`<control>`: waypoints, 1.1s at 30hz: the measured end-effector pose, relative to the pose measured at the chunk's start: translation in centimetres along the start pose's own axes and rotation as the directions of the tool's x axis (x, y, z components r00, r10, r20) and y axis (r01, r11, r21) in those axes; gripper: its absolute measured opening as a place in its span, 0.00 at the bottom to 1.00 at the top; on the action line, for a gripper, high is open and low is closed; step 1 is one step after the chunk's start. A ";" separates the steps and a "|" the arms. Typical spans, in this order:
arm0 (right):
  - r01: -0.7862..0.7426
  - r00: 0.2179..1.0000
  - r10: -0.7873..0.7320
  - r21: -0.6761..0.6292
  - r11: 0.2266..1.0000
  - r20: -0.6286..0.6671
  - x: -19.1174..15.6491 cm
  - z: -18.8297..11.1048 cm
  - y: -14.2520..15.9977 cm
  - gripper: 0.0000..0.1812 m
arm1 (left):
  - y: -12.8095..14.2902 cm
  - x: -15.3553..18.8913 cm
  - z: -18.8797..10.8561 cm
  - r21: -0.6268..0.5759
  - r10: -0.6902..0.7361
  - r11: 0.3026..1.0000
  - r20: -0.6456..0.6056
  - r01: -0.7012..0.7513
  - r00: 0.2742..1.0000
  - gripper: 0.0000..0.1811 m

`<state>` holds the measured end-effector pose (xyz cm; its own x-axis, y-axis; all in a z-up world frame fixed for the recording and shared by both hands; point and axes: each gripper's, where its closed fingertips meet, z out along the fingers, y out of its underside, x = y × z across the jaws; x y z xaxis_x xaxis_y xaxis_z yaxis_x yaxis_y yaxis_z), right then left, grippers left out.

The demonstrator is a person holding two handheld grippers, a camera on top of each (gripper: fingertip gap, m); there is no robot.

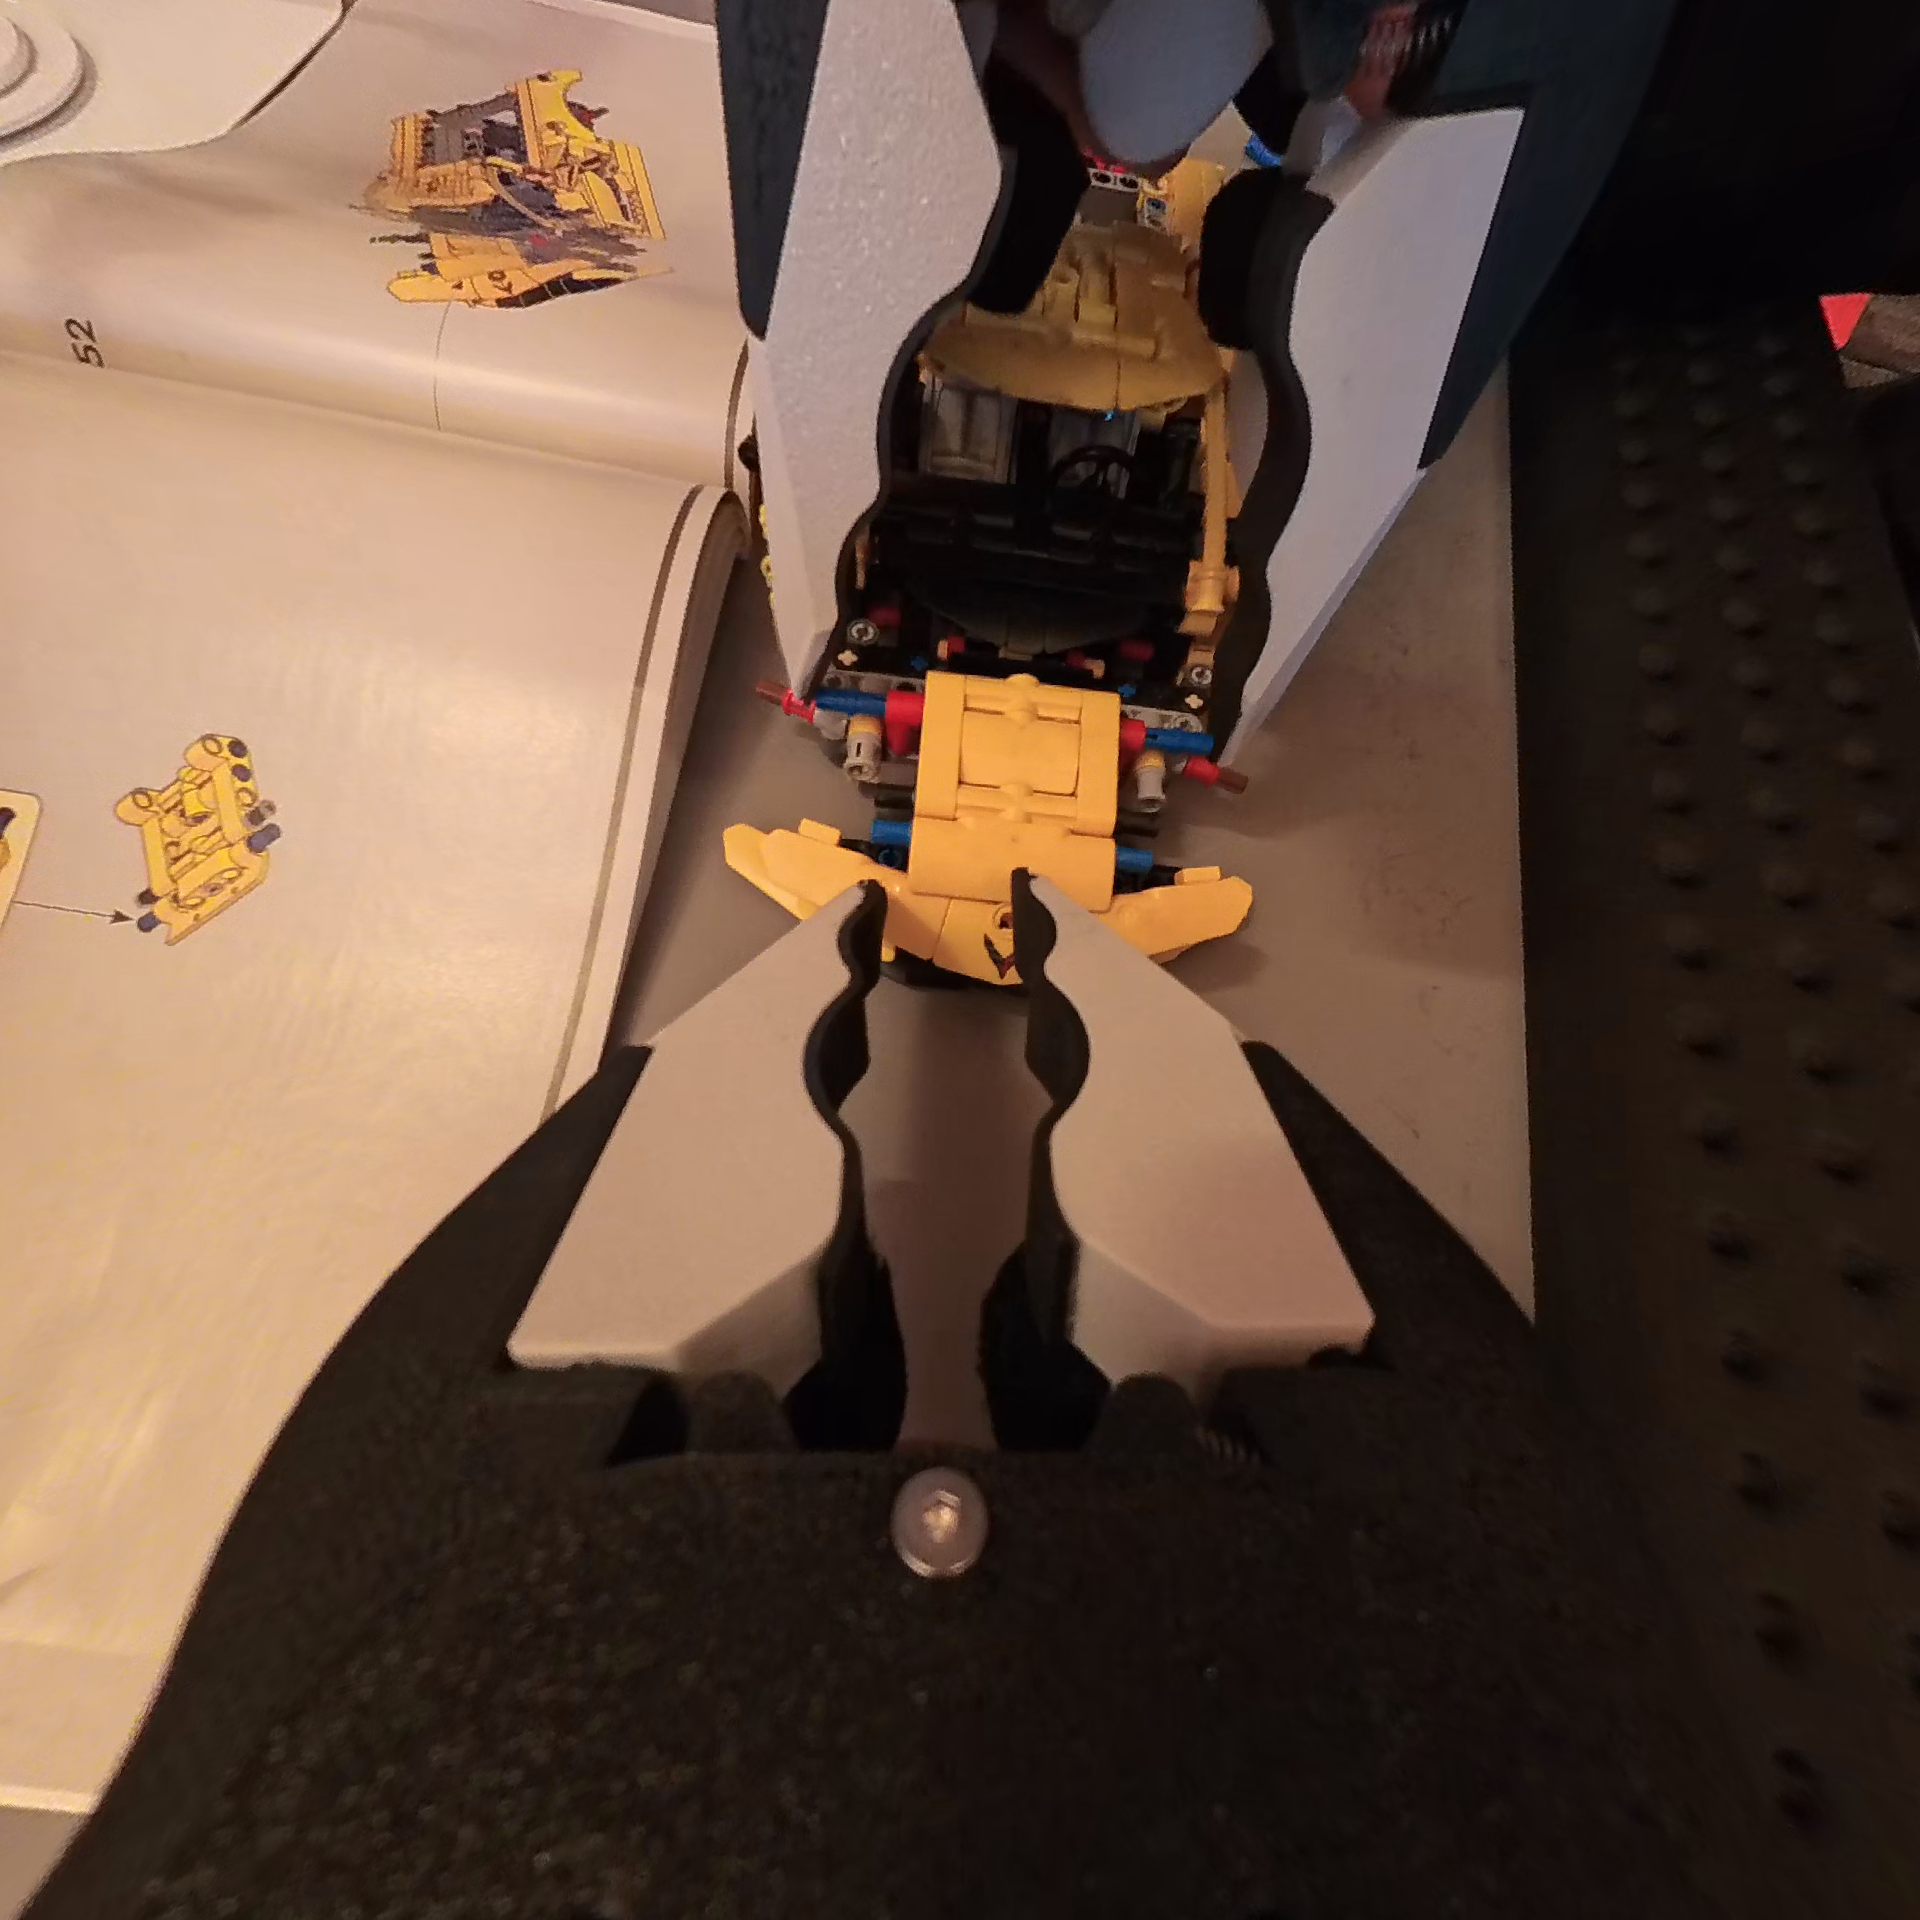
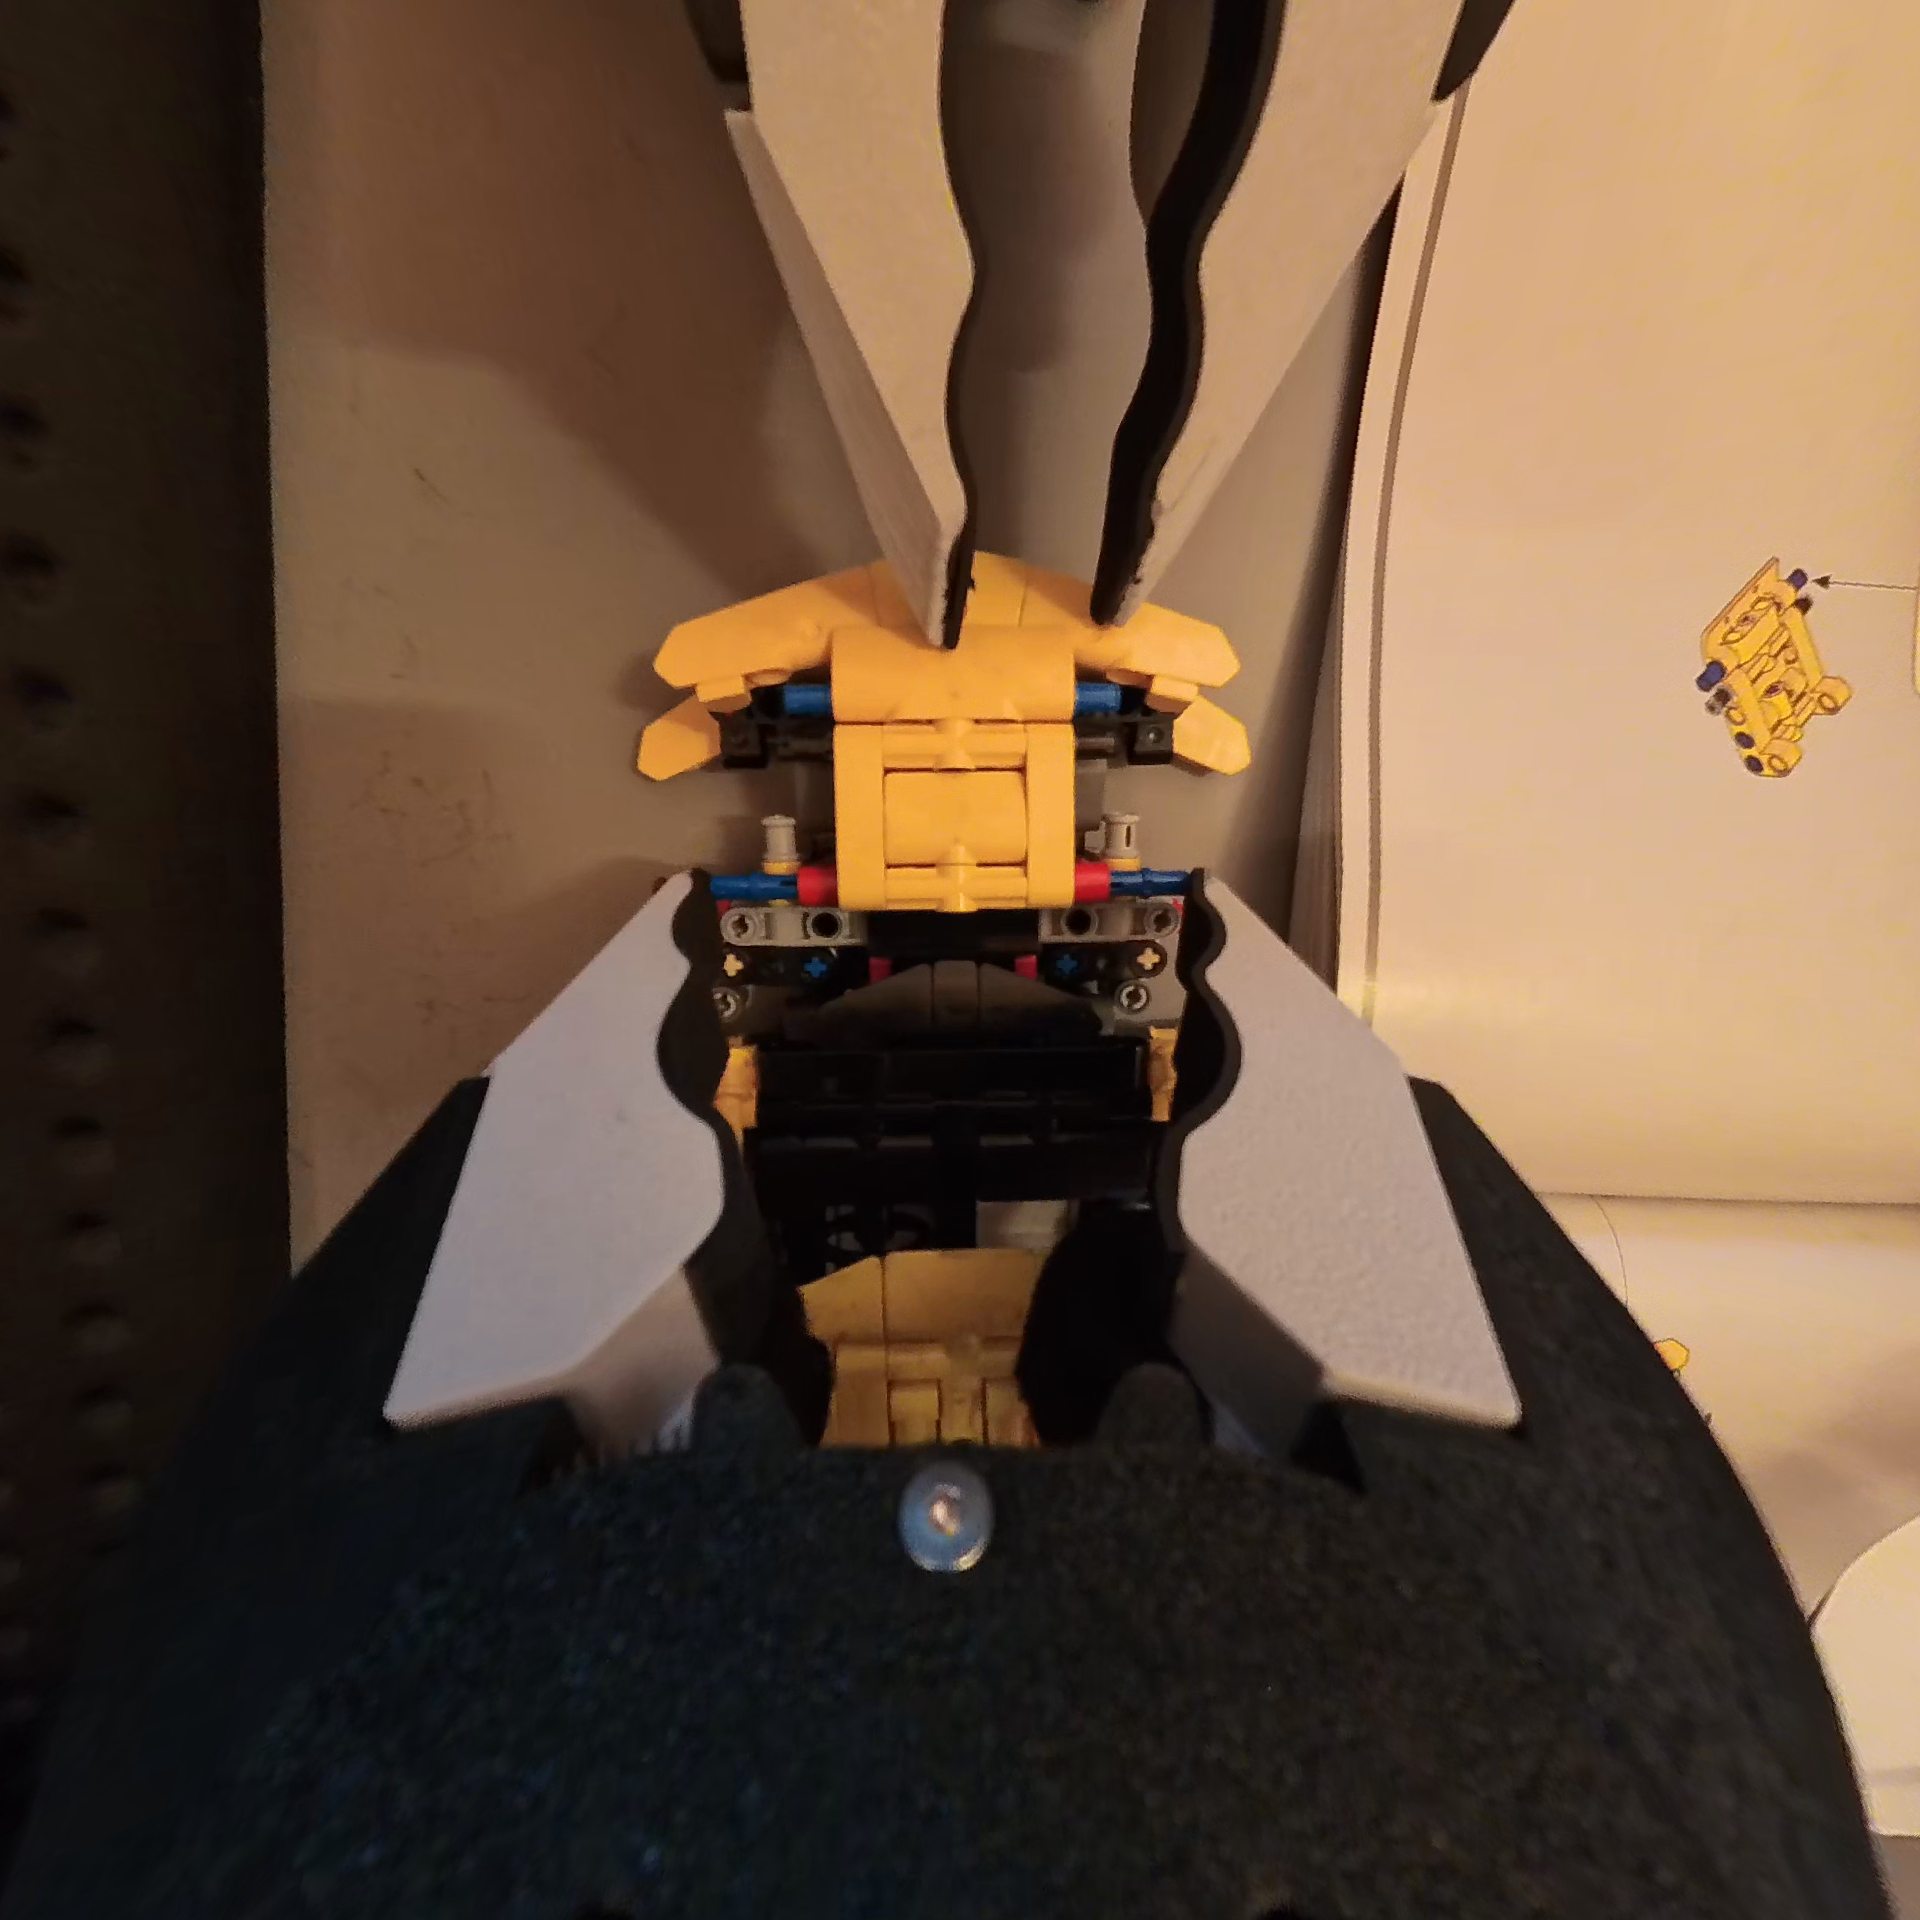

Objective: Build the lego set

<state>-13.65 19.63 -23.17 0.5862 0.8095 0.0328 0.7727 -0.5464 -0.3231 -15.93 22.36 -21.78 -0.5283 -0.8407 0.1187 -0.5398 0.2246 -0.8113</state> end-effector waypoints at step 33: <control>0.038 0.999 -0.038 0.043 0.998 -0.001 -0.1 -0.4 -0.1 0.48 | -0.1 0.9 0.3 0.000 0.031 1.000 -0.035 -0.031 0.999 0.07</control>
<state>-13.71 19.48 -22.77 0.5566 0.8295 0.0459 0.7832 -0.5055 -0.3620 -16.11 21.42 -21.76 -0.5675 -0.8155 0.1133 -0.5227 0.2505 -0.8149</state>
